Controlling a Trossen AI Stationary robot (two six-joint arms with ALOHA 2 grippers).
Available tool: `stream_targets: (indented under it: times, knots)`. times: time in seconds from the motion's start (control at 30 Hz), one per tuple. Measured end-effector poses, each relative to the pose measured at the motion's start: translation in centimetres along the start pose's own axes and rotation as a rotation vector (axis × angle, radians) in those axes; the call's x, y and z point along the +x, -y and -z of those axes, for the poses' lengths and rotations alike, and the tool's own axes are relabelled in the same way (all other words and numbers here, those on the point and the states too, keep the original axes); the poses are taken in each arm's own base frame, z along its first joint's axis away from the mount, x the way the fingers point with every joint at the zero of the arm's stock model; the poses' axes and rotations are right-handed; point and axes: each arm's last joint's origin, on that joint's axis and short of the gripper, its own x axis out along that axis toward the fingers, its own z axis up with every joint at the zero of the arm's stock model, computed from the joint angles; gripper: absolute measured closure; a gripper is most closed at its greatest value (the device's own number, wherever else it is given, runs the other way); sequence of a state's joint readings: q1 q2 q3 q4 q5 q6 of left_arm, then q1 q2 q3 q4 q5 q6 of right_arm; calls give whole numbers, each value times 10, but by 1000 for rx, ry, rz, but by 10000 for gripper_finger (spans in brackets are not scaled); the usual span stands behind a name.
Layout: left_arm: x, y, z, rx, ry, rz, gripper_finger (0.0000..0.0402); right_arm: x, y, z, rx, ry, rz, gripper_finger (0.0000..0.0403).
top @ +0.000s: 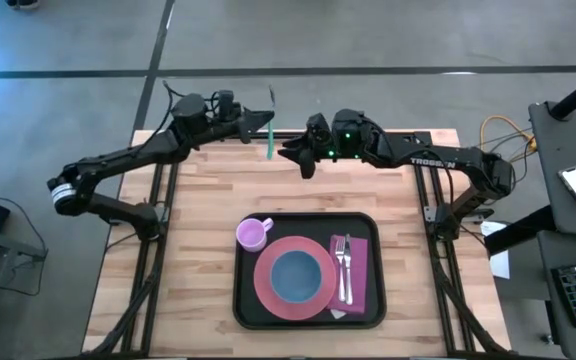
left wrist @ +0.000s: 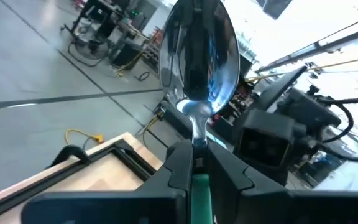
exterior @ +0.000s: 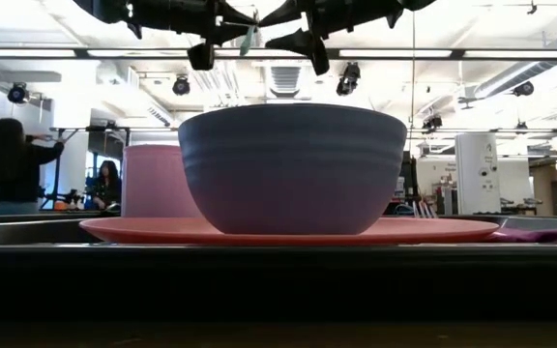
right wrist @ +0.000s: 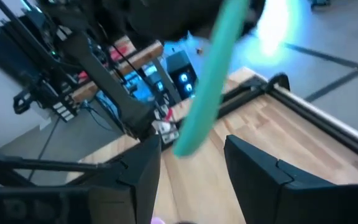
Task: Set up tray
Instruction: Put the blue spoon on top of the purple napkin to the right of the silver knife on the black tray
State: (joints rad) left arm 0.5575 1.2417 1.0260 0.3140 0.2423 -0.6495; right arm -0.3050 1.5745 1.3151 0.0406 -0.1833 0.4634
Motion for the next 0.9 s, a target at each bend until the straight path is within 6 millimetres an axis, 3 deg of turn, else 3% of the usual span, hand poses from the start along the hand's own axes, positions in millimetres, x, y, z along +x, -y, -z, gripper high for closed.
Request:
stream_targets:
  times: [0.23,0.53,0.67,0.9]
  knots:
    - [10,-8,6,-40,-7,-9,389,0,-1,-4,-11,49,-2,236]
    - [19,-20,12,-45,37,-128,384,0,5,8,113,73,319,202]
    - [28,-28,20,-52,2,-160,387,2,4,8,117,77,318,186]
    - [47,-31,16,-34,-8,-147,388,6,8,15,164,52,360,167]
